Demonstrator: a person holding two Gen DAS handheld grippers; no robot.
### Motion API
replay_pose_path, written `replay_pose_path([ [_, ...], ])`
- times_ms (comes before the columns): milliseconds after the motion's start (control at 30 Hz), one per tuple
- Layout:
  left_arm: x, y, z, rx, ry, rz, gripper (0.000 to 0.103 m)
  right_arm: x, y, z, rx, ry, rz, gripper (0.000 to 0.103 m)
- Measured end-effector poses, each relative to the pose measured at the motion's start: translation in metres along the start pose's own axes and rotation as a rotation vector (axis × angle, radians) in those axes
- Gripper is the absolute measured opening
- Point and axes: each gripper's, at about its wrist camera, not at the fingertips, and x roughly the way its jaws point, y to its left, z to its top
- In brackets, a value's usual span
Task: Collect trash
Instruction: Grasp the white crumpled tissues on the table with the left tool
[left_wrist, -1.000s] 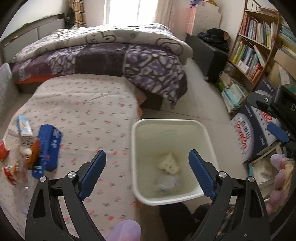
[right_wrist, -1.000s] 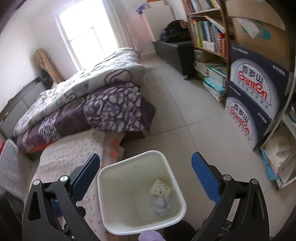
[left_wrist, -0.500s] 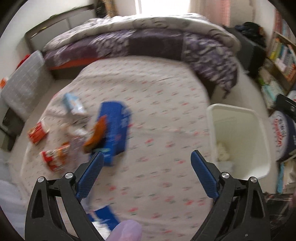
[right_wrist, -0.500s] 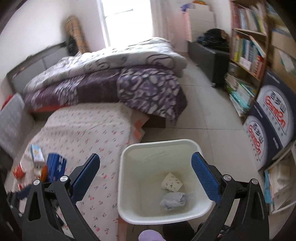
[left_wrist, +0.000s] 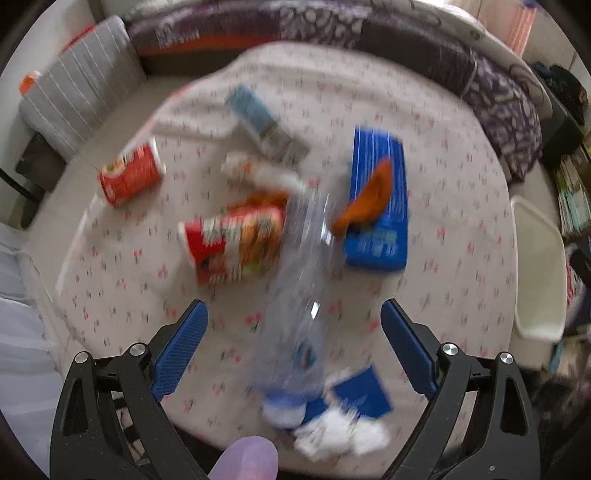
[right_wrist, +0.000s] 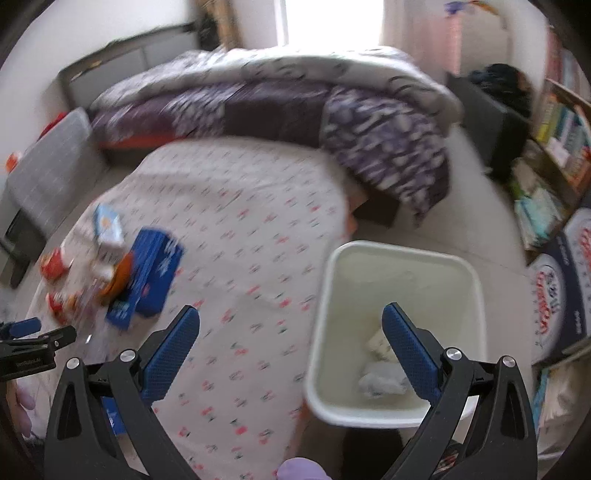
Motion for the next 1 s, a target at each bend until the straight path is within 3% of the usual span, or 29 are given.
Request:
replay_pose_path([
  [133,-0.010,0.000,-0.028,0.057,0.028,-0.032,0.091,0.003,0.013,-0.001,-0.033,0.000,-0.006,0.096],
  [267,-0.020,-0.018,-0.055,0.205,0.081,-0.162,0.091,0.007,0.020,0.001,-0.023,0.017,0.016,0.096],
  [400,-0.016,-0.048,-0.088,0.437,0.102,-0.155,0.090,0.011,0.027,0.002,-0.017,0.039,0.045,0.096],
  [533,-0.002,-0.064,-0.107,0.568,0.106,-0.117,0.085,0.015,0.028,0.001,-0.011,0.051,0.042,0.096],
  [767,0.017,-0.069,-0.111,0.628,0.074,-0.078,0.067,0.023,0.025,-0.003,-0.008,0.079,0.022,0.096],
  [833,0.021,-0.069,-0.111,0.626,0.065,-0.070,0.052,0.025,0.026,-0.004,-0.008,0.088,0.026,0.096],
  [1000,0.014,-0.058,-0.102,0.580,0.028,-0.109,0.047,0.028,0.034,-0.006,-0.031,0.100,0.038,0.096],
])
